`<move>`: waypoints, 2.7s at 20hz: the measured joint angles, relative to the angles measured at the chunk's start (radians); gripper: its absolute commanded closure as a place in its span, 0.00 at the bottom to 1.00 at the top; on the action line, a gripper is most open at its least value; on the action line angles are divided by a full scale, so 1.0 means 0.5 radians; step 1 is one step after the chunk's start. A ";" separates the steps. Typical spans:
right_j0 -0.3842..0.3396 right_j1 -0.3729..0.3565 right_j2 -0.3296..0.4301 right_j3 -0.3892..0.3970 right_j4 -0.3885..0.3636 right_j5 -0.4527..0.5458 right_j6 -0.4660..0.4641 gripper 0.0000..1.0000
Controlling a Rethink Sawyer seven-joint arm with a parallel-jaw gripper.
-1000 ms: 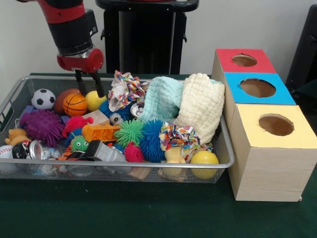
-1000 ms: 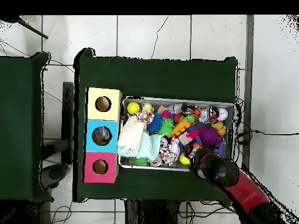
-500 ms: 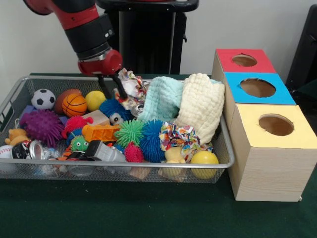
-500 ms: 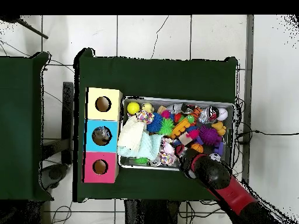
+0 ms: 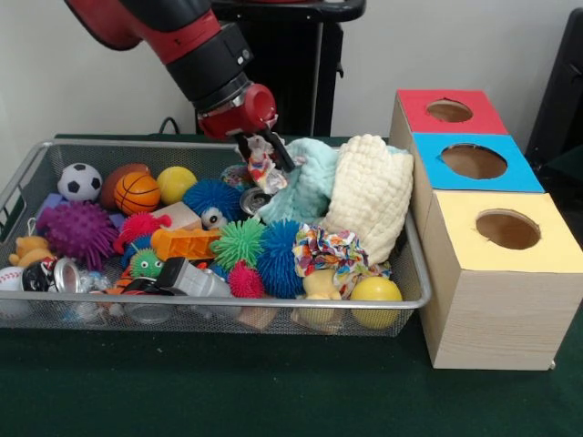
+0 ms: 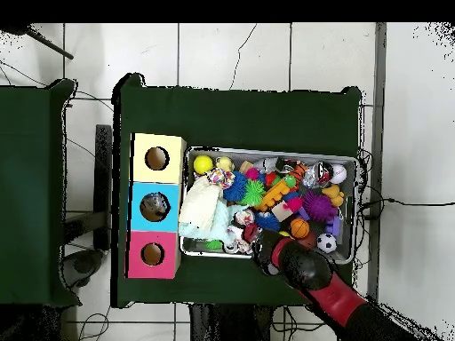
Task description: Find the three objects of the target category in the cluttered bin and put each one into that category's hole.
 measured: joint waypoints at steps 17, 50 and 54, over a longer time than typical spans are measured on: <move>-0.065 0.267 0.132 0.002 -0.016 -0.288 0.000 0.00; -0.030 1.015 0.259 -0.391 -0.595 -0.837 0.000 1.00; 0.160 0.786 0.174 -0.374 -0.467 -0.827 0.002 1.00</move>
